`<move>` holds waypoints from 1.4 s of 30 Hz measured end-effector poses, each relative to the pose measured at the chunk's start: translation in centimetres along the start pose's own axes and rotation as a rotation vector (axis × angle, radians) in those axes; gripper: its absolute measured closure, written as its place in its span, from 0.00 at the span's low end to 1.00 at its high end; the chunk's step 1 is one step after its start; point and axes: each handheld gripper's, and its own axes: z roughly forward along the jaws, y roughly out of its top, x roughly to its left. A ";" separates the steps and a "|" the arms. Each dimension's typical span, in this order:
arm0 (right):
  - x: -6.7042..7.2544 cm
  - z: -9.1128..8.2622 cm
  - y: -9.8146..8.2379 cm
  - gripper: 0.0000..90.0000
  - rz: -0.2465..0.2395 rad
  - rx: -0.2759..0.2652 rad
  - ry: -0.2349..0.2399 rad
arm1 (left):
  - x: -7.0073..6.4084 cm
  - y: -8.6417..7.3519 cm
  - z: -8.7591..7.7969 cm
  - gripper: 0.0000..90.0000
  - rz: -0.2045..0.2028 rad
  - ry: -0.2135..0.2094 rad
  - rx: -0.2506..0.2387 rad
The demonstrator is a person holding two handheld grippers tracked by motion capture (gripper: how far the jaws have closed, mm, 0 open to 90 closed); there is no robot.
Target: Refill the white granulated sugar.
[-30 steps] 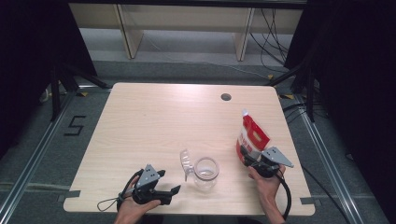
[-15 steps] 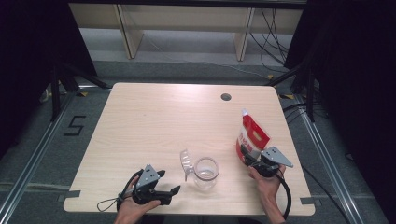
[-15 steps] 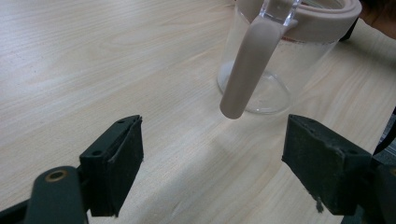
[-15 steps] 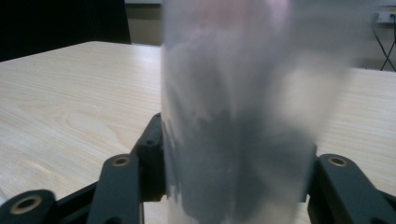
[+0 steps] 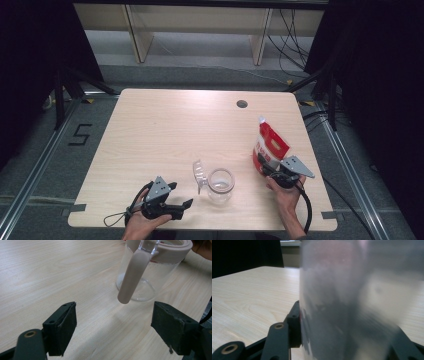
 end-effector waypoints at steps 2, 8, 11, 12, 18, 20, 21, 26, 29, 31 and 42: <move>0.1 0.0 0.1 0.56 -0.015 0.005 -0.001 | 0.0 0.0 -0.1 0.22 0.006 -0.001 0.009; 0.2 -0.3 0.2 0.57 -0.004 0.014 -0.001 | 0.1 0.0 -0.1 0.22 0.006 0.001 0.009; 0.2 -0.4 0.2 0.57 0.007 0.015 -0.008 | 0.0 0.0 0.0 0.22 -0.001 0.005 -0.001; 0.2 -0.4 0.2 0.57 0.007 0.015 -0.008 | 0.0 0.0 0.0 0.22 -0.001 0.005 -0.001; 0.4 -0.3 0.1 0.57 -0.020 0.007 0.001 | 0.0 0.0 0.0 0.22 -0.002 0.003 0.000; 0.5 -0.3 0.1 0.57 -0.010 -0.002 -0.013 | 0.0 0.0 -0.1 0.22 0.002 0.003 0.009; 0.5 -0.2 0.1 0.57 -0.004 -0.002 -0.005 | 0.1 0.0 -0.1 0.22 0.003 0.001 0.009; 0.3 -0.5 0.3 0.58 -0.024 0.017 0.002 | 0.1 0.0 -0.1 0.22 0.006 0.000 0.008; 0.4 -0.7 0.4 0.58 -0.008 0.016 -0.001 | 0.1 0.0 -0.1 0.23 0.003 -0.001 0.008; 0.3 -0.9 0.5 0.59 -0.030 0.029 -0.001 | 0.1 0.1 -0.1 0.23 0.001 -0.001 0.006; 0.3 -3.8 2.8 0.59 -0.058 -0.020 0.024 | 0.3 0.0 -0.2 0.22 -0.002 0.006 0.008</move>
